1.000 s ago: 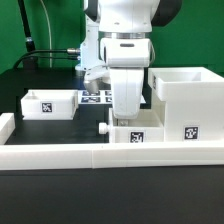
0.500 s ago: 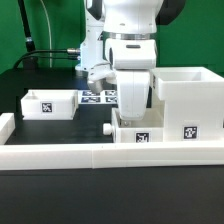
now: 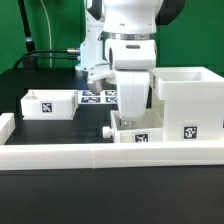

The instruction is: Assemble drawer

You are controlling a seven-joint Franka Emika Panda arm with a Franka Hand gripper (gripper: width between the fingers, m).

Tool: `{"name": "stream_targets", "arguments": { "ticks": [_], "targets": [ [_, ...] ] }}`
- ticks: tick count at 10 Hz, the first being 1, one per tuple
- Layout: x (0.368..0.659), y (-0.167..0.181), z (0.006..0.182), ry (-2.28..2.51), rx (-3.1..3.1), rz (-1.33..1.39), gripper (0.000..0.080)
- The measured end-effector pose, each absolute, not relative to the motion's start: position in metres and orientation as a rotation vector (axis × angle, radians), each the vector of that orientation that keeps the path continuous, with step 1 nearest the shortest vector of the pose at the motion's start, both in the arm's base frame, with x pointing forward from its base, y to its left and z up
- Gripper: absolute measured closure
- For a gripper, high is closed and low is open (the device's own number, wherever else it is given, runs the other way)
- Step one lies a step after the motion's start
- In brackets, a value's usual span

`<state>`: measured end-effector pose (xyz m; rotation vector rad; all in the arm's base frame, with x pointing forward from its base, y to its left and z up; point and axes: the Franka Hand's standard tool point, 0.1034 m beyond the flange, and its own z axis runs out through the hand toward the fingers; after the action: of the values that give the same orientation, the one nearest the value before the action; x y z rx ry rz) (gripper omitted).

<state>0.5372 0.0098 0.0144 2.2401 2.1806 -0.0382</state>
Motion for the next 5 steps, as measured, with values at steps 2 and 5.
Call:
{"name": "stream_targets", "arguments": {
  "ticks": [2,5],
  "targets": [
    [0.54,0.016,0.022,2.176,2.241,-0.035,0.0372],
    [0.543,0.012,0.04,2.168,2.239,-0.05,0.0178]
  ]
}}
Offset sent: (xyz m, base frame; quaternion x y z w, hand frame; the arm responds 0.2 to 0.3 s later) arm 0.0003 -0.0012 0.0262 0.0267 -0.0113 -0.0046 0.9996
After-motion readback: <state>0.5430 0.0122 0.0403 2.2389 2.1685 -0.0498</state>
